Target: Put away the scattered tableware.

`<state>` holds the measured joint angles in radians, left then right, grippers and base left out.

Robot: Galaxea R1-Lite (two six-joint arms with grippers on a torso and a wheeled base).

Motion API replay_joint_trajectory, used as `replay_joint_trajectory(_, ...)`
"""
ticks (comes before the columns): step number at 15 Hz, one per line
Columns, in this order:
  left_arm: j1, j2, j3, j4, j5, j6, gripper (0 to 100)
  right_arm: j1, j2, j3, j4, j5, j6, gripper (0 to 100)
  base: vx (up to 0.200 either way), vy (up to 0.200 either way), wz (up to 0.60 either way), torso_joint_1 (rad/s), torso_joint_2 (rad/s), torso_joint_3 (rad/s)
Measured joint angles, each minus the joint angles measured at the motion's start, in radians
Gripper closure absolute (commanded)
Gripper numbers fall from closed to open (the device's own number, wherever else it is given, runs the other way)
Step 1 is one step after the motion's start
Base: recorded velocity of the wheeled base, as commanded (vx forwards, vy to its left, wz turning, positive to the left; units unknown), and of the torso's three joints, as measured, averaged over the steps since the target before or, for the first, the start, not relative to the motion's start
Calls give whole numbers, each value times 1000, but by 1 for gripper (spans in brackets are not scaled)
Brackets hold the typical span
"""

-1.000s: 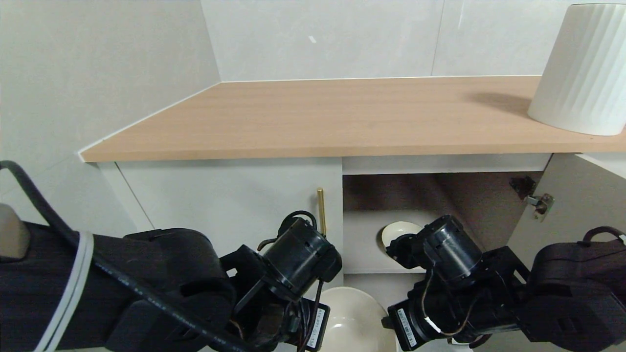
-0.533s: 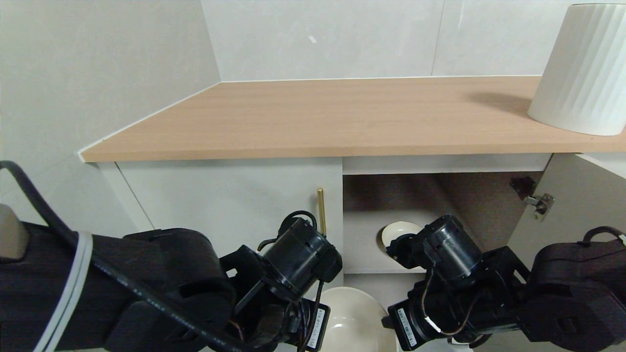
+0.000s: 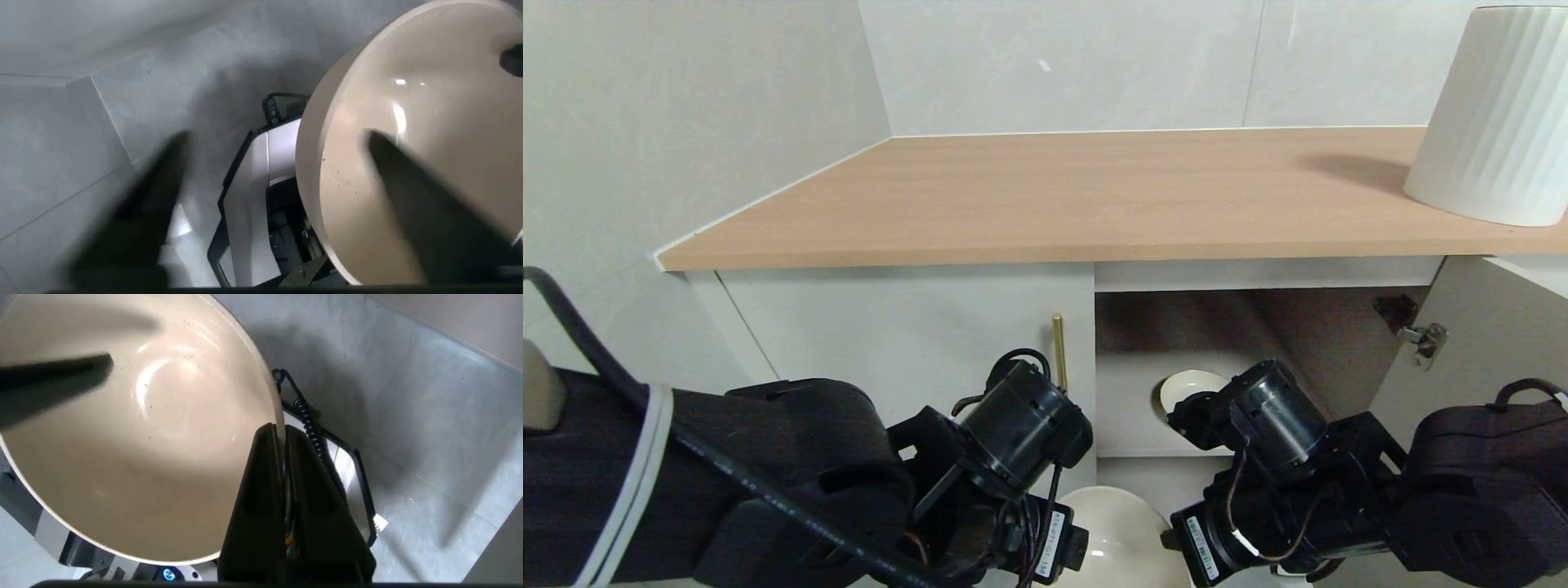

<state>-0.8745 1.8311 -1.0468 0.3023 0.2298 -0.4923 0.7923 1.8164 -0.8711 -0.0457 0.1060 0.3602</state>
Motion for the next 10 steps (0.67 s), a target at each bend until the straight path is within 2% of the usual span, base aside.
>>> replay_joint_trajectory(3, 0, -9, -6, -3, 0, -20, 0, -3, 0, 1, 1, -33, -2, 100, 0, 0, 0, 0, 0, 0)
replay_joint_trajectory(5, 2, -24, -14, -7, -1, -34, 0, -25, 8, 2, 1, -129, -7, 100, 0, 0, 0, 0, 0, 0)
replay_joint_trajectory(10, 7, -47, -17, -27, -1, -37, 0, -166, 58, -27, -21, -235, -4, 100, 0, 0, 0, 0, 0, 0)
